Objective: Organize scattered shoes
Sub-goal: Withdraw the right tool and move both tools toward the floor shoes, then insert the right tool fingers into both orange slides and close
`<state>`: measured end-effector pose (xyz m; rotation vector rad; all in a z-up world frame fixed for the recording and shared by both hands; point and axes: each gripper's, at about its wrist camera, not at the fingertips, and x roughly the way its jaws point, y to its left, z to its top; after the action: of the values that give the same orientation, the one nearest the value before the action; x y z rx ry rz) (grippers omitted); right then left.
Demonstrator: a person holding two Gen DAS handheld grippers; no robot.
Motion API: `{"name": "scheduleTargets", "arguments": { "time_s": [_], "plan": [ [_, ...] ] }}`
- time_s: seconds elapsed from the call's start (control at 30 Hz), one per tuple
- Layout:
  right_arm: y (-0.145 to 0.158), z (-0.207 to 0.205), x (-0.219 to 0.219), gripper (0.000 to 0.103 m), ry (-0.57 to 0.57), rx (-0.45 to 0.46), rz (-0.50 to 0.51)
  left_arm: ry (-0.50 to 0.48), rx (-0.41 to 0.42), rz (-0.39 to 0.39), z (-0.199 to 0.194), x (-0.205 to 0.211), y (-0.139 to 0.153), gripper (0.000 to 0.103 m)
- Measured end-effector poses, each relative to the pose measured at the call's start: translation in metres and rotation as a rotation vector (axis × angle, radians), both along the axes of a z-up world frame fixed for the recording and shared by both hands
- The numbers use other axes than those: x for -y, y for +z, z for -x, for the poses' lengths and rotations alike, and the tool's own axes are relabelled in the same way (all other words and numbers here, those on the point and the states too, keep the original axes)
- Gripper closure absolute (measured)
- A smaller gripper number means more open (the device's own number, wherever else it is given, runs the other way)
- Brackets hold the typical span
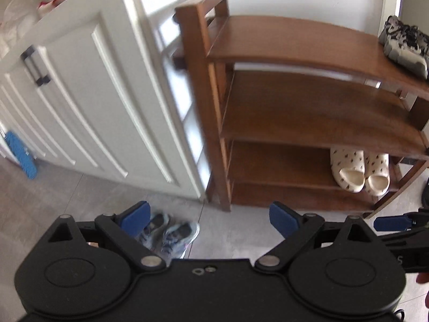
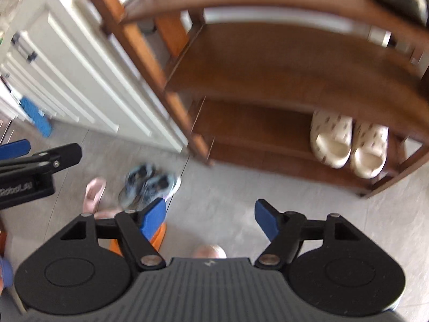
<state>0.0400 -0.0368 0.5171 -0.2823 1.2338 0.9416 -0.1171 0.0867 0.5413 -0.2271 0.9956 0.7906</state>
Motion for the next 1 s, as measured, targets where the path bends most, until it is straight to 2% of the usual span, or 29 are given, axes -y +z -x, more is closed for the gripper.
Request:
{"name": "scheduleTargets", "arguments": {
  "time_s": [0.17,0.43,0.53,0.67,0.77,0.9,0.97,1.0],
  "plan": [
    [-0.026,0.032,-0.010,0.027,0.077,-0.039,0.008,0.076,-0.047,-0.011,0.039,-0.010,-0.008,0.007],
    [-0.064,0.100,-0.066,0.029,0.171,-0.074,0.017,0.186,-0.053,-0.041,0.114,-0.051,-0.019,0.007],
    [-0.081,0.133,-0.093,0.028,0.185,-0.074,0.024,0.202,-0.038,-0.027,0.147,-0.074,-0.033,0.007],
    [-0.112,0.179,-0.129,0.027,0.193,-0.067,0.064,0.183,-0.025,0.018,0.203,-0.117,-0.076,0.007],
    [-0.159,0.231,-0.167,0.027,0.144,-0.097,0.124,0.154,-0.036,0.058,0.237,-0.145,-0.107,0.007],
    [-0.219,0.289,-0.209,0.030,0.088,-0.161,0.173,0.101,-0.065,0.054,0.288,-0.185,-0.147,0.007],
    [-0.255,0.321,-0.236,0.038,0.084,-0.183,0.186,0.095,-0.082,0.060,0.306,-0.202,-0.167,0.007],
    [-0.270,0.331,-0.246,0.039,0.081,-0.182,0.193,0.099,-0.088,0.061,0.313,-0.211,-0.177,0.007]
  ]
}}
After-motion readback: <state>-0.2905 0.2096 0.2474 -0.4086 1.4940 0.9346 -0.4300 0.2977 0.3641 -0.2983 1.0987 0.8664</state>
